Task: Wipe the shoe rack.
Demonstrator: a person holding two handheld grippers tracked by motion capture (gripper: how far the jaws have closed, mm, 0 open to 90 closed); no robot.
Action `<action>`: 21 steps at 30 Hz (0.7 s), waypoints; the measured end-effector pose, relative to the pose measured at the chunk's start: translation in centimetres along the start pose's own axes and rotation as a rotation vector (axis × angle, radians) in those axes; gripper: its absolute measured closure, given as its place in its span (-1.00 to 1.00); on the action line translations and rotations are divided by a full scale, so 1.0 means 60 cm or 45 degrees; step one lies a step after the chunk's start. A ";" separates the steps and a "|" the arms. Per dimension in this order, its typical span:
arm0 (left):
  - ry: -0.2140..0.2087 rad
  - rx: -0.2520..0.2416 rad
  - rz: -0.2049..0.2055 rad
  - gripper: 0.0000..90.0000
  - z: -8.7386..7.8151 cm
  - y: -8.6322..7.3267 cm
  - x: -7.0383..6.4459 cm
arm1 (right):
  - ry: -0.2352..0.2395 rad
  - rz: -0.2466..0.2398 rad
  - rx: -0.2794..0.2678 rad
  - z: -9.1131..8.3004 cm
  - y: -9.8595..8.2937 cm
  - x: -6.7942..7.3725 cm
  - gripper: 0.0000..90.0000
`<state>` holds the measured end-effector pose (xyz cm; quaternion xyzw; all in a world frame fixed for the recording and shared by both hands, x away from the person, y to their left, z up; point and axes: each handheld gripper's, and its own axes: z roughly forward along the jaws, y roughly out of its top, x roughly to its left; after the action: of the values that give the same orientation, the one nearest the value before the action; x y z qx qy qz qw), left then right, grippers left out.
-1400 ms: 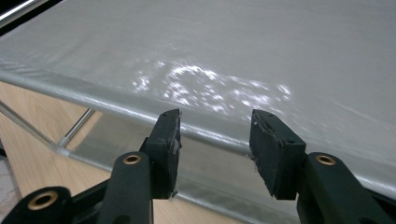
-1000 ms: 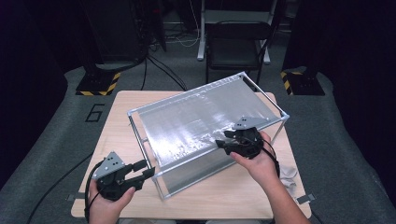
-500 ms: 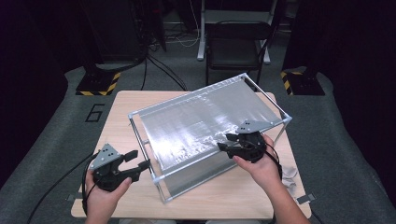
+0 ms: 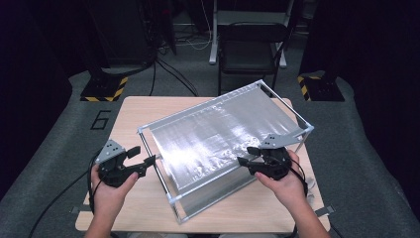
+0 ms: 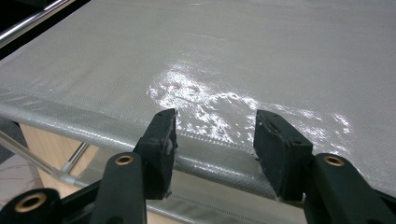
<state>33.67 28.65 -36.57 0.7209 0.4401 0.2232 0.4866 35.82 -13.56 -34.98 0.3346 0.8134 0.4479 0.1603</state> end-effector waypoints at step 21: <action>0.102 -0.019 -0.024 -0.37 0.068 0.026 0.079 | -0.042 0.036 -0.020 -0.019 -0.016 0.005 0.01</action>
<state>39.82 30.37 -37.41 0.7037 0.4642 0.2507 0.4759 34.58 -14.43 -35.18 0.3522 0.8024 0.4508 0.1699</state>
